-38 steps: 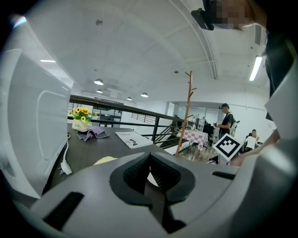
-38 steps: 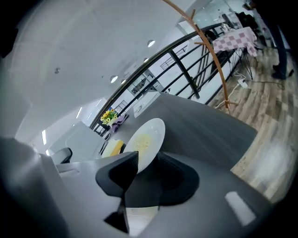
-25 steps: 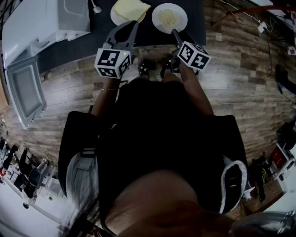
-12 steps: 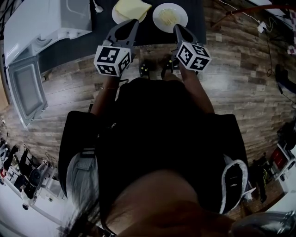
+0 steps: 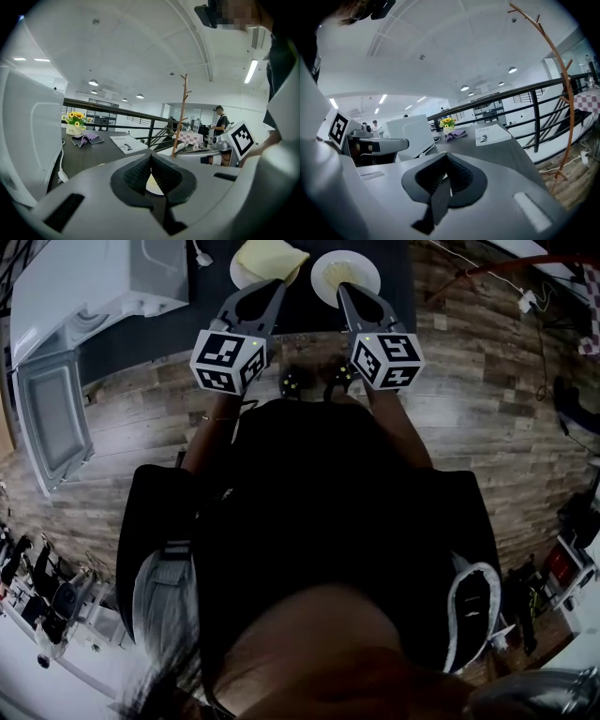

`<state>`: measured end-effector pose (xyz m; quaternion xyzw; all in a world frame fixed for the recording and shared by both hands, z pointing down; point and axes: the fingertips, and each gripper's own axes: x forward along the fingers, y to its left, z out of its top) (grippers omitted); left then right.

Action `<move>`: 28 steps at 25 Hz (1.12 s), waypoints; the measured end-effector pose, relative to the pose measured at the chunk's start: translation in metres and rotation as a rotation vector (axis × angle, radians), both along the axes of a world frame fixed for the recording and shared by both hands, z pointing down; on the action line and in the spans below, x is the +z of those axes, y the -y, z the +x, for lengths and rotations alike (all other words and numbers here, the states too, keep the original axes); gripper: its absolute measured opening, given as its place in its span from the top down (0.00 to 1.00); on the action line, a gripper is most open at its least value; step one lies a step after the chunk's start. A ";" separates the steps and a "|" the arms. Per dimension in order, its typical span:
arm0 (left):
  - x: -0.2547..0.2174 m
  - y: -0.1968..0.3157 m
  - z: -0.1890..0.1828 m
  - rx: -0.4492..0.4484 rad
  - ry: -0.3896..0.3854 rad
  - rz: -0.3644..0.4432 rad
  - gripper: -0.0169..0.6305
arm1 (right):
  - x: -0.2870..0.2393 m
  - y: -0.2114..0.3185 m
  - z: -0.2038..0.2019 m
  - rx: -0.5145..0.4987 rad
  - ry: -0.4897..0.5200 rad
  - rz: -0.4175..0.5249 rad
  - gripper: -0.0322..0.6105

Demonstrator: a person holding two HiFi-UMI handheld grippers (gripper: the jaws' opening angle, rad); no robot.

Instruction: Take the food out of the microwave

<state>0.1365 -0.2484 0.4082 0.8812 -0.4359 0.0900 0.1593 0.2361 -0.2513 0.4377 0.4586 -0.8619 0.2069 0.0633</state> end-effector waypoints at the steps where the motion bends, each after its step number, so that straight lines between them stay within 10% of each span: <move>1: -0.001 -0.001 0.000 0.002 0.000 -0.001 0.96 | -0.004 0.000 -0.001 -0.007 0.001 0.009 0.95; 28: -0.040 -0.035 0.014 0.209 -0.012 -0.025 0.96 | -0.067 -0.040 -0.041 -0.226 0.103 0.099 0.95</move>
